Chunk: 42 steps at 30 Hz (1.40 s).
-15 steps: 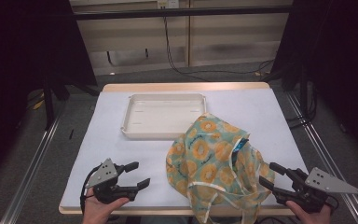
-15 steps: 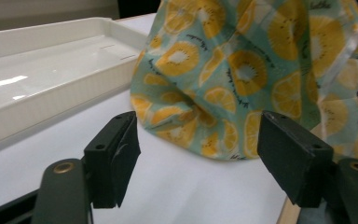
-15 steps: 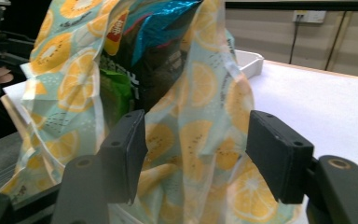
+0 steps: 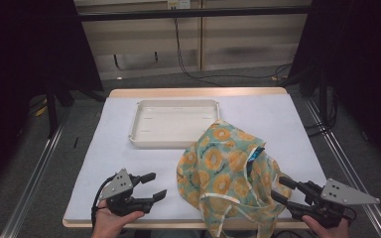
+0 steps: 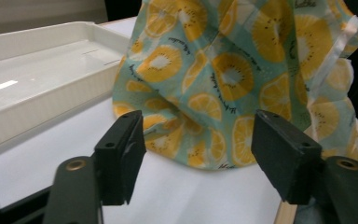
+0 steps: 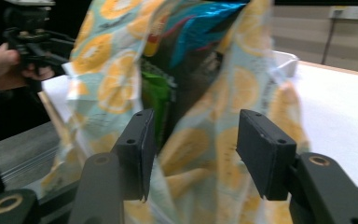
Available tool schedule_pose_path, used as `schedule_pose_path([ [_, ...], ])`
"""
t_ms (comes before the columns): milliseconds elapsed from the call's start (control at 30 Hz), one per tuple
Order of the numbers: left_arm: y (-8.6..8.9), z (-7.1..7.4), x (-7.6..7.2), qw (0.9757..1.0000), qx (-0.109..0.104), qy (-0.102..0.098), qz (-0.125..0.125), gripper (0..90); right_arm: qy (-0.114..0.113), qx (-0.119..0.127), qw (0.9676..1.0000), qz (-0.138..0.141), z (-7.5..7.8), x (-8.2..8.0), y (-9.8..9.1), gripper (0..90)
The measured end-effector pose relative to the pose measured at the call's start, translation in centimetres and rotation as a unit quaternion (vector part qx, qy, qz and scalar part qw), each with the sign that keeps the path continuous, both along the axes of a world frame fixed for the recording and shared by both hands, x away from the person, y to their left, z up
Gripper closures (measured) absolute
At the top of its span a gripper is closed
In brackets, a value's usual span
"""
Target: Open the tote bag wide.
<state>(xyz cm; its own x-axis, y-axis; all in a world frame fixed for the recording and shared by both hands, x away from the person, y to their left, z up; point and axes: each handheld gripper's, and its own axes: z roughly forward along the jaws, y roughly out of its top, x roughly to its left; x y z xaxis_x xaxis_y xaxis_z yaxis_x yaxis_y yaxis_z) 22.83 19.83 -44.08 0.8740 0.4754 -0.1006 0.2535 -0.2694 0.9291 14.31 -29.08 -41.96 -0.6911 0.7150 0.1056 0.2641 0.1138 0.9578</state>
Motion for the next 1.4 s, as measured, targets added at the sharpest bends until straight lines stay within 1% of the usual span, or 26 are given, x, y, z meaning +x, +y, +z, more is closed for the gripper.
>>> schedule_pose_path([
  [33, -0.2, 0.0, 0.0, 1.0000, -0.002, 0.001, -0.003, 37.3, 0.000, -0.001, 1.0000, 0.008, 0.1, -0.1, 0.2, 48.3],
  [167, -0.8, 0.2, -0.1, 0.9997, 0.009, 0.004, -0.022, 48.0, 0.001, -0.009, 0.9994, 0.032, 0.3, -0.4, 1.0, 48.4],
  [200, -1.1, 0.3, -0.2, 0.9993, 0.003, 0.009, -0.038, 54.3, 0.005, -0.016, 0.9989, 0.044, 0.2, -0.5, 1.4, 49.0],
  [300, -1.8, 0.7, -0.3, 0.9987, 0.002, 0.006, -0.050, 57.4, 0.008, -0.030, 0.9979, 0.057, 0.0, -0.7, 2.0, 48.1],
  [367, -2.1, 0.8, -0.3, 0.9985, -0.003, 0.007, -0.054, 57.5, 0.014, -0.031, 0.9977, 0.059, 0.0, -0.7, 2.0, 47.3],
  [400, -2.5, 0.9, -0.1, 0.9983, -0.015, 0.011, -0.056, 55.3, 0.019, -0.035, 0.9969, 0.068, -0.2, -0.8, 2.2, 45.3],
  [500, -3.5, 1.2, 0.1, 0.9982, -0.016, 0.008, -0.058, 51.4, 0.025, -0.040, 0.9959, 0.077, -0.3, -0.7, 2.3, 43.0],
  [567, -4.2, 1.2, 0.2, 0.9972, -0.024, 0.014, -0.070, 49.5, 0.031, -0.050, 0.9944, 0.088, -0.6, -0.7, 2.6, 40.4],
  [633, -5.0, 1.2, 0.0, 0.9967, -0.013, 0.011, -0.079, 45.7, 0.042, -0.062, 0.9924, 0.097, -1.0, -0.5, 2.9, 38.4],
  [667, -5.9, 1.2, -0.3, 0.9955, -0.001, 0.003, -0.095, 44.8, 0.054, -0.074, 0.9907, 0.100, -1.5, -0.2, 3.3, 38.6],
  [700, -5.9, 1.2, -0.3, 0.9955, -0.001, 0.003, -0.095, 45.0, 0.054, -0.074, 0.9907, 0.100, -1.5, -0.2, 3.3, 38.6],
  [733, -6.1, 1.4, -0.4, 0.9951, 0.002, 0.003, -0.099, 45.0, 0.057, -0.078, 0.9899, 0.104, -1.7, 0.0, 3.4, 40.5],
  [767, -6.5, 1.8, -0.7, 0.9941, 0.000, -0.004, -0.108, 49.0, 0.054, -0.081, 0.9894, 0.108, -1.7, 0.1, 3.4, 54.4],
  [800, -6.5, 1.8, -0.7, 0.9941, 0.000, -0.004, -0.108, 50.7, 0.054, -0.081, 0.9894, 0.108, -1.7, 0.1, 3.4, 54.4],
  [833, -6.5, 2.1, -0.8, 0.9936, 0.003, -0.009, -0.112, 50.7, 0.055, -0.077, 0.9891, 0.113, -1.6, 0.2, 3.3, 61.4],
  [867, -6.7, 2.6, -0.8, 0.9929, -0.005, -0.010, -0.119, 55.4, 0.057, -0.068, 0.9896, 0.113, -1.4, 0.3, 3.1, 74.6],
  [900, -6.7, 2.6, -0.8, 0.9929, -0.005, -0.010, -0.119, 57.6, 0.057, -0.068, 0.9896, 0.113, -1.4, 0.3, 3.1, 74.6],
  [933, -6.8, 2.8, -0.7, 0.9922, -0.009, -0.014, -0.124, 57.6, 0.055, -0.064, 0.9900, 0.114, -1.2, 0.4, 3.0, 81.1],
  [967, -6.8, 3.0, -0.7, 0.9921, -0.005, -0.013, -0.125, 60.2, 0.052, -0.056, 0.9910, 0.110, -1.0, 0.6, 2.9, 86.9],
  [1000, -6.9, 3.1, -0.7, 0.9918, -0.010, -0.013, -0.127, 62.5, 0.049, -0.049, 0.9918, 0.107, -0.8, 0.8, 2.8, 90.0],
  [1100, -7.2, 3.5, -0.8, 0.9896, -0.016, -0.019, -0.141, 69.5, 0.039, -0.039, 0.9937, 0.098, -0.1, 1.4, 2.6, 90.0],
  [1200, -7.6, 4.3, -0.9, 0.9890, -0.015, -0.028, -0.144, 73.7, 0.028, -0.026, 0.9947, 0.095, 0.7, 1.9, 2.6, 90.0],
  [1233, -7.9, 4.7, -0.9, 0.9876, -0.023, -0.032, -0.152, 73.9, 0.020, -0.019, 0.9952, 0.094, 1.4, 2.3, 2.5, 90.0],
  [1333, -8.3, 5.2, -0.8, 0.9865, -0.028, -0.036, -0.157, 73.3, 0.006, -0.014, 0.9956, 0.093, 2.4, 2.8, 2.5, 90.0],
  [1367, -8.4, 5.4, -0.8, 0.9855, -0.031, -0.039, -0.162, 73.3, 0.006, -0.014, 0.9956, 0.093, 2.4, 2.8, 2.5, 90.0],
  [1400, -8.8, 5.9, -0.8, 0.9855, -0.029, -0.044, -0.161, 69.8, -0.005, -0.011, 0.9955, 0.094, 3.2, 3.3, 2.6, 90.0],
])
